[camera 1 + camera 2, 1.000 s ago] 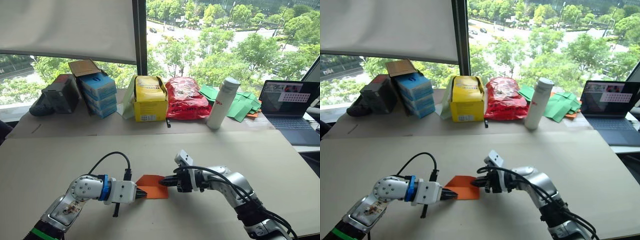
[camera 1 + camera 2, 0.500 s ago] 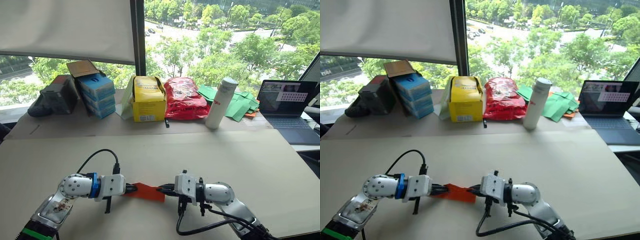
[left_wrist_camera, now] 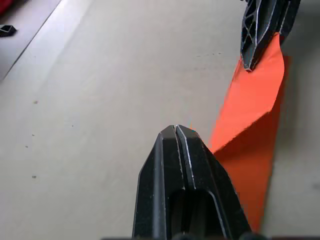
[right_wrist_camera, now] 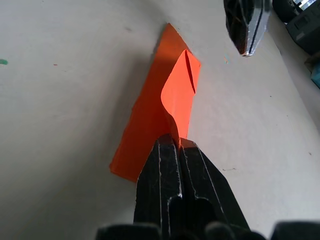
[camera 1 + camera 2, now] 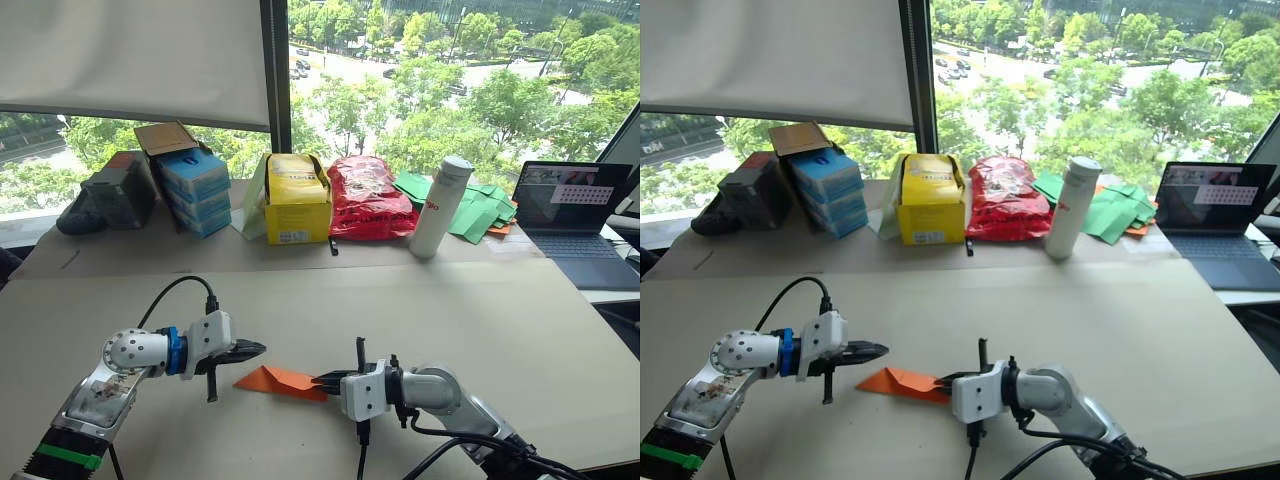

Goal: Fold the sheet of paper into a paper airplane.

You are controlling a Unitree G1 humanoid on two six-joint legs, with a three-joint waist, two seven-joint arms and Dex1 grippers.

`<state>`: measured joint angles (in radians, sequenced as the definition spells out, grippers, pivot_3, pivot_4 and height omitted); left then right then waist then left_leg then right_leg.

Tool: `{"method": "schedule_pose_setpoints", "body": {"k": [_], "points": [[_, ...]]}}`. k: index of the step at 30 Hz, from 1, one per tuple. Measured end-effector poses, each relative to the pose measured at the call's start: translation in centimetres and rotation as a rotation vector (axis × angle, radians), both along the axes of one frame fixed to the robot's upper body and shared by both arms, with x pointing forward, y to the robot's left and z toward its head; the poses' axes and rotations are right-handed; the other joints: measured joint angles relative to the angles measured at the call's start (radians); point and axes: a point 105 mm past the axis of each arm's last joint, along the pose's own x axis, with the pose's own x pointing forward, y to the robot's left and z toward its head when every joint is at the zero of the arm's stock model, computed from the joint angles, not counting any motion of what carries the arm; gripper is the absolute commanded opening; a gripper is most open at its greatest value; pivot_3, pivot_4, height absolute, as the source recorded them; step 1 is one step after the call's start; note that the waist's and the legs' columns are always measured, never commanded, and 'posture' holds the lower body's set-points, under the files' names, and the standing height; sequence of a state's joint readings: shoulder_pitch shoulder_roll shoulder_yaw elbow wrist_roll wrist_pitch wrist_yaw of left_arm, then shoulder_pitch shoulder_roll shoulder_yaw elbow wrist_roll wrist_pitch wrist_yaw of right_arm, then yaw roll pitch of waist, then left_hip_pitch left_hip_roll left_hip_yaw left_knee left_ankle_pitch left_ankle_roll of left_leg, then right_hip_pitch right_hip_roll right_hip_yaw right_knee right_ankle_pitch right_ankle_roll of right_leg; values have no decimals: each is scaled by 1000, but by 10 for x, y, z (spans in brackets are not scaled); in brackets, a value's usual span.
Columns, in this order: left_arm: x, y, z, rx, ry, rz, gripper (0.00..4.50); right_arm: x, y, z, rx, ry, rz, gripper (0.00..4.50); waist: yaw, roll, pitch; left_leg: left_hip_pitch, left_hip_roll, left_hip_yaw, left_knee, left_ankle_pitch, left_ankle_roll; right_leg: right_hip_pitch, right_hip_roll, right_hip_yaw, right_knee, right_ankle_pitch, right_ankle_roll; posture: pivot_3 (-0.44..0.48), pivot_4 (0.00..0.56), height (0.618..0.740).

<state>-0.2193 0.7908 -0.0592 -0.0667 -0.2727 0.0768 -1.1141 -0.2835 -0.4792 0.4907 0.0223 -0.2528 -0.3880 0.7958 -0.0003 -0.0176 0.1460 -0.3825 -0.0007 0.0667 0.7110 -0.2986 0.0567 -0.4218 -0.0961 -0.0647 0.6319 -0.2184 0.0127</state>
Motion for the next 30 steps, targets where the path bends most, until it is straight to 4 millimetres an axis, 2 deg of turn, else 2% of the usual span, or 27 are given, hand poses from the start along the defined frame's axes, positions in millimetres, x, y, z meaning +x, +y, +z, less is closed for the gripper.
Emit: {"method": "schedule_pose_setpoints", "body": {"k": [3,6,11,15,19,25,30], "points": [[-2,-7,9,-58,30,-14,0,0,1,0,-6,-2,9,41,-2,0,0,0,0,0,0,1,-1,0,0,1,0,0,0,0,150,740],[-8,-19,7,-89,63,-47,0,0,1,1,-15,-2,11,41,-2,0,0,0,0,0,0,1,-1,0,0,1,0,0,0,0,150,740],[-26,-34,-21,-67,172,-108,0,1,1,1,-28,4,13,41,-1,0,0,0,0,0,0,0,0,0,0,1,0,0,0,0,150,740],[-27,-34,-38,-9,198,-106,0,1,1,2,-34,7,13,41,0,0,0,1,0,0,0,-2,4,0,0,1,0,0,0,0,150,740],[-21,-34,-45,42,171,-113,0,3,1,5,-38,7,4,1154,1,0,0,1,0,0,0,-2,4,0,0,1,0,0,0,0,150,740],[-21,-38,-44,54,161,-138,0,5,-3,17,-59,91,-20,3200,5,0,0,-1,0,0,0,-2,4,0,-1,0,-1,0,0,0,150,740],[-23,-40,-42,63,158,-142,0,-7,-11,31,-49,352,-34,3200,10,1,0,-3,0,0,0,-3,6,-1,-2,0,-2,0,0,0,150,740]]}}
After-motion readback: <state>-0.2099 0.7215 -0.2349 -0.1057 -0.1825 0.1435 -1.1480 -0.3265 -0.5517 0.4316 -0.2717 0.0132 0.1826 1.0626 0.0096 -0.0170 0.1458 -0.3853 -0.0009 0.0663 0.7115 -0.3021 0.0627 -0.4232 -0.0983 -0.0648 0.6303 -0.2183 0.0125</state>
